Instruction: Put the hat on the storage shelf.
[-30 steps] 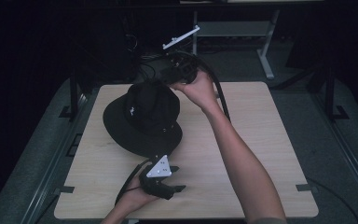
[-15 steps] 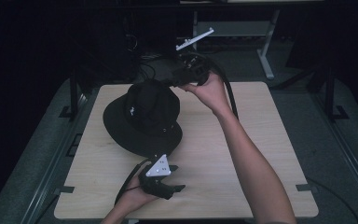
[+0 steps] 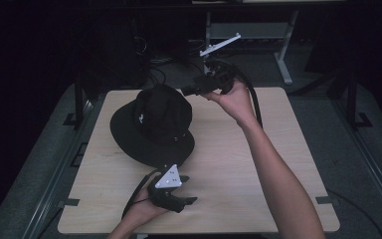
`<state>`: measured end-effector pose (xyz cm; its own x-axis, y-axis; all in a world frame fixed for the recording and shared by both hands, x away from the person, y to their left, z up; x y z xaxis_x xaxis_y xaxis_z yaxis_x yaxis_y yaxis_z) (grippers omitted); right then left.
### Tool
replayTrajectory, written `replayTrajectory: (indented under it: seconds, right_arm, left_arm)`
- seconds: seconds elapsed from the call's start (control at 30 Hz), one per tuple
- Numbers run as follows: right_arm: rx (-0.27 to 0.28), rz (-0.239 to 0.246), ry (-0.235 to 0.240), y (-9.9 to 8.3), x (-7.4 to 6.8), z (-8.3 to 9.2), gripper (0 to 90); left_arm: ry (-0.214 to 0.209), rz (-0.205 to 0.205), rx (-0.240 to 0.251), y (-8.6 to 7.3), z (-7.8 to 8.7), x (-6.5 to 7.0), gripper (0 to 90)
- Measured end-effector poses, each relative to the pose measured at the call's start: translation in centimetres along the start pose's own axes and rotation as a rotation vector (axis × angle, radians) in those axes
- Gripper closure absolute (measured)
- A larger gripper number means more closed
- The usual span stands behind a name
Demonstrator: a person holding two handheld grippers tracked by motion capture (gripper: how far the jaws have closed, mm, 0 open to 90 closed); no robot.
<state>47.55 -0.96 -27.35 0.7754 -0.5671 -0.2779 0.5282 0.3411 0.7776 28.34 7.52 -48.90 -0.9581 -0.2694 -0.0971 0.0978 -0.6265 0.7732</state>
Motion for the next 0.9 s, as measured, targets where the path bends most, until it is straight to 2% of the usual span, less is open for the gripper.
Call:
replayTrajectory:
  seconds: [0.33, 0.9]
  right_arm:
    - [0.017, -0.014, -0.011, -1.5, 0.9, 1.7, 27.4]
    - [0.011, -0.053, -0.039, -4.8, 2.7, 4.6, 26.0]
  left_arm:
    - [0.000, 0.004, -0.003, -0.1, -0.1, 0.0, 29.4]
    - [0.002, 0.003, -0.011, -0.1, -0.2, 0.2, 28.5]
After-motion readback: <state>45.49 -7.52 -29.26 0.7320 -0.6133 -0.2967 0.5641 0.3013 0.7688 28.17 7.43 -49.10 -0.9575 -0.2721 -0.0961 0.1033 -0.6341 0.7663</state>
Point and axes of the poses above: each handheld gripper's, and its own axes: z roughly backward along the jaws, y roughly out of its top, x roughly to its right, the point moved 8 cm from there along -z, roughly forward along the jaws, and after that the axes turned 7 degrees about -z, right-handed, at the moved point
